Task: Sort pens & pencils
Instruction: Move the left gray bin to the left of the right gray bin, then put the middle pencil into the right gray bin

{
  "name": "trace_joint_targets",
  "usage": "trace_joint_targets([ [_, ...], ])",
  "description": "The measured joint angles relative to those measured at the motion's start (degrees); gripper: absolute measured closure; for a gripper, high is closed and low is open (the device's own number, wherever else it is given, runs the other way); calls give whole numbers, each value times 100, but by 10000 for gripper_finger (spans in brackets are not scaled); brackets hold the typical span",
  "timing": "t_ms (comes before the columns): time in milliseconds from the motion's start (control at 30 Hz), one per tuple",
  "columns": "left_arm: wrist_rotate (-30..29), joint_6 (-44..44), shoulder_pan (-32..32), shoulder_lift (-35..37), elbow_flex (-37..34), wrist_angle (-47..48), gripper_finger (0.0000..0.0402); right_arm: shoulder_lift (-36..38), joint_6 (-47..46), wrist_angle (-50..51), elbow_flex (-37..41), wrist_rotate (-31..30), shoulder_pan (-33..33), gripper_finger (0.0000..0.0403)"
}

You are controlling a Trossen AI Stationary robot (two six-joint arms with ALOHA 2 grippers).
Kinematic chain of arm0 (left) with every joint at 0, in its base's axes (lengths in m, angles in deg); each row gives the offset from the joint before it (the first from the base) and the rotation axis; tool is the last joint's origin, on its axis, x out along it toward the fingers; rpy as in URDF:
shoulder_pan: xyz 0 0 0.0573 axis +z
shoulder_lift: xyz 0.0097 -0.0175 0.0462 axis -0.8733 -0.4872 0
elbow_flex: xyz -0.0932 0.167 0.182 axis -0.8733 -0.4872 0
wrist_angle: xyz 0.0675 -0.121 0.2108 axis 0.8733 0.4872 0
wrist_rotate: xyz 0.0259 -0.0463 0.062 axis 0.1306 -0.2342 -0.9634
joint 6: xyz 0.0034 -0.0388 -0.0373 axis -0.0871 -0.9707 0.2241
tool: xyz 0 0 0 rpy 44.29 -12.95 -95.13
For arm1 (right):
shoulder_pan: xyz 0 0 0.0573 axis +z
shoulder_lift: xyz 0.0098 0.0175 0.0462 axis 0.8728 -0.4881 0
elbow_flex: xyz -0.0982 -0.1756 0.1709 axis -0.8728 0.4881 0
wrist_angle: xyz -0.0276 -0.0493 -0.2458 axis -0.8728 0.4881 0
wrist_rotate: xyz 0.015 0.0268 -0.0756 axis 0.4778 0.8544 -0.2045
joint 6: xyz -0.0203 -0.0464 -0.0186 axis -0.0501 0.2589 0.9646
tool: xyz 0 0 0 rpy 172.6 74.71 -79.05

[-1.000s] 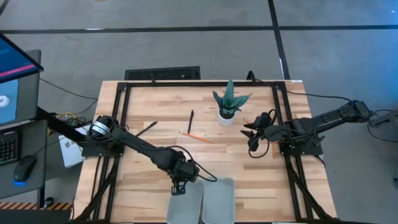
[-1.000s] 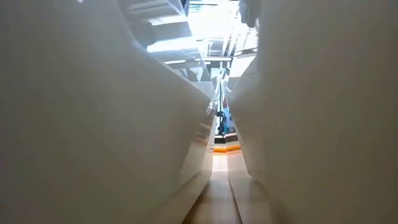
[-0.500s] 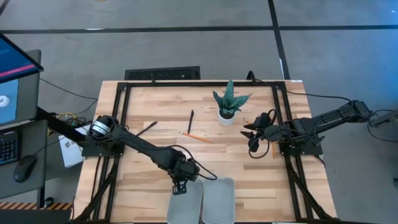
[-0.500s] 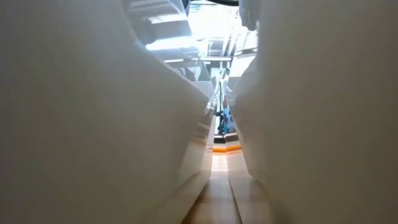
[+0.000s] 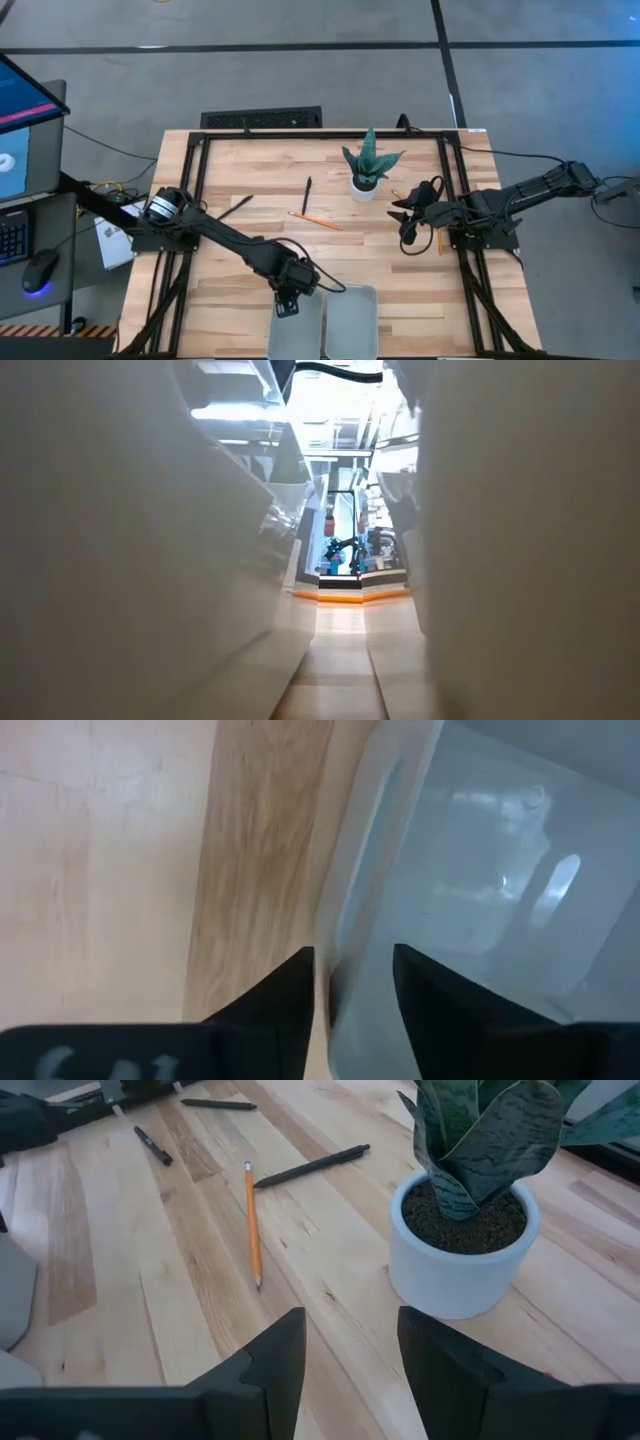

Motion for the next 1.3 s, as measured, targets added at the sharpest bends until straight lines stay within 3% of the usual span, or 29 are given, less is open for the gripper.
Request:
trace_joint_targets([
  [367, -85, 121, 18, 87, 9, 167, 269, 0, 29, -2, 0, 0, 0, 221],
  [533, -637, 177, 91, 371, 13, 704, 269, 0, 46, -3, 0, 0, 1, 219],
  [767, -1859, 397, 222, 997, 13, 1131, 269, 0, 44, -51, 0, 0, 2, 221],
  [1067, -2123, 513, 504, 1574, 15, 1281, 269, 0, 44, -52, 0, 0, 0, 221],
  [1300, -2970, 597, 649, 2256, 15, 1169, 269, 0, -569, -48, 0, 0, -11, 221],
])
